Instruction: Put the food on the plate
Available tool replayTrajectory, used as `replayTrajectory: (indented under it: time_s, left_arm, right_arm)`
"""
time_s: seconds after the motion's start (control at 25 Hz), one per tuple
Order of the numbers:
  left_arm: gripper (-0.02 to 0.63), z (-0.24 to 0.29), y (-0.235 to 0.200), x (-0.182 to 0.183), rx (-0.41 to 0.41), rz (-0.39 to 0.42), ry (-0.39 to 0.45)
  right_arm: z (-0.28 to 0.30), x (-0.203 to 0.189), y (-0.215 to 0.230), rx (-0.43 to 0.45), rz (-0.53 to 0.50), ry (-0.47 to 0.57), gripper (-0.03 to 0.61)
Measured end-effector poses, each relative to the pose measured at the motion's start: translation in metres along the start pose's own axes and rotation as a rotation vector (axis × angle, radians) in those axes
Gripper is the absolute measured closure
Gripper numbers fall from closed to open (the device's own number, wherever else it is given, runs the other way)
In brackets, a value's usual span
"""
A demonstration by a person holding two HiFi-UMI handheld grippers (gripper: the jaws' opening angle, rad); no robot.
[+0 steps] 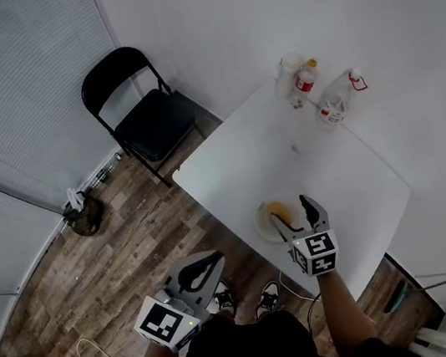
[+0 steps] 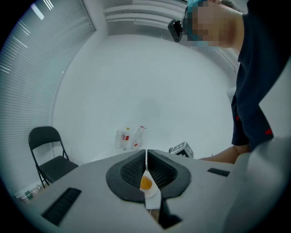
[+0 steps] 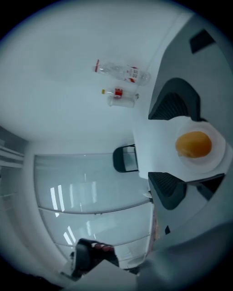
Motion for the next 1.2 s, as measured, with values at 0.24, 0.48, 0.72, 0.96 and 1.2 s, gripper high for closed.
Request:
replayTrajectory:
  time_s: [0.24,0.48,0.72,0.96,1.2]
  left_arm:
    - [0.583,0.008,0.021,0.019,-0.048,0.040,0.031]
    - [0.583,0.013,0.040,0.042,-0.081,0.117,0.089]
    - [0.583,0.015,0.066,0.065,-0.110,0.152,0.147]
    - [0.583,0.010,0.077,0.078,-0.112,0.180,0.199]
    - [0.583,0.006,0.079,0.077,-0.092,0.176,0.205]
  right_arm:
    - [-0.089,0.075,0.009,-0.079,-0.042,0.296,0.277]
    - [-0.164,0.110,0.014,-0.203,-0.083,0.430,0.538]
    - [-0.214,0.129,0.010,-0.243,-0.144,0.472,0.555]
    - [-0.246,0.138,0.013,-0.270,-0.159,0.495,0.555]
    - [-0.253,0.136,0.011,-0.266,-0.167,0.491,0.555]
Point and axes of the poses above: the fingertips, and each gripper's own axes: z forward along the fingers, y to its right, x out of its top, the point moved 7 cm from there along -z, backward along the fingers, and after that the axes turned 6 degrees about -z, right-handed, at the moved point
